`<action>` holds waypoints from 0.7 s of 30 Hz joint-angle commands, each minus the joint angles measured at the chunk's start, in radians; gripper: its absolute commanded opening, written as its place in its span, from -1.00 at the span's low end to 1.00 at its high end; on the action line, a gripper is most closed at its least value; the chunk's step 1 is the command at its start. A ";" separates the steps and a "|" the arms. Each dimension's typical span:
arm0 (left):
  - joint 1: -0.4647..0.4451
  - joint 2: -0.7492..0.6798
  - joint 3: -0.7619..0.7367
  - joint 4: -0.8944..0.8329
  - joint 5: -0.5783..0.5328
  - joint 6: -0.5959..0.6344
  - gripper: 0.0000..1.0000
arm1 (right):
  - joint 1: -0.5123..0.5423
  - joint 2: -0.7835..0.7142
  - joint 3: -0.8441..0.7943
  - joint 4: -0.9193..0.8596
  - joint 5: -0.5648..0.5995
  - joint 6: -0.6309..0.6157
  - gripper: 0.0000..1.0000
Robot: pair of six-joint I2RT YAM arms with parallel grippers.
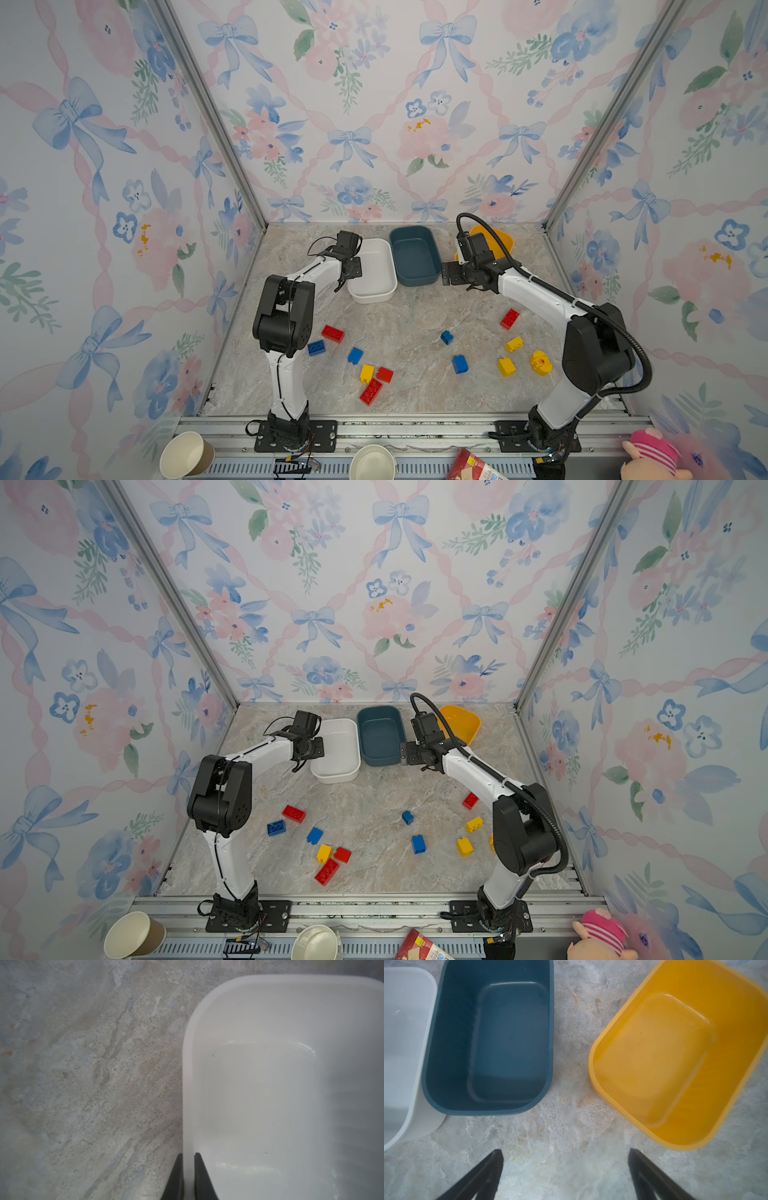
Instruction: Sort the legos into containers by color
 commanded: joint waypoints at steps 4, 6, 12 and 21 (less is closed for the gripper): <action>-0.008 -0.045 0.025 -0.030 -0.010 0.030 -0.64 | 0.007 0.146 0.160 -0.002 -0.016 0.041 0.81; -0.008 -0.058 0.024 -0.030 -0.010 0.033 -0.56 | 0.008 0.193 0.202 -0.007 -0.011 0.036 0.78; -0.008 -0.107 0.023 -0.025 -0.012 0.039 -0.30 | 0.000 0.315 0.301 -0.010 -0.021 0.028 0.56; -0.008 -0.184 -0.014 0.010 0.009 0.028 0.12 | -0.014 0.427 0.379 0.003 -0.024 0.026 0.16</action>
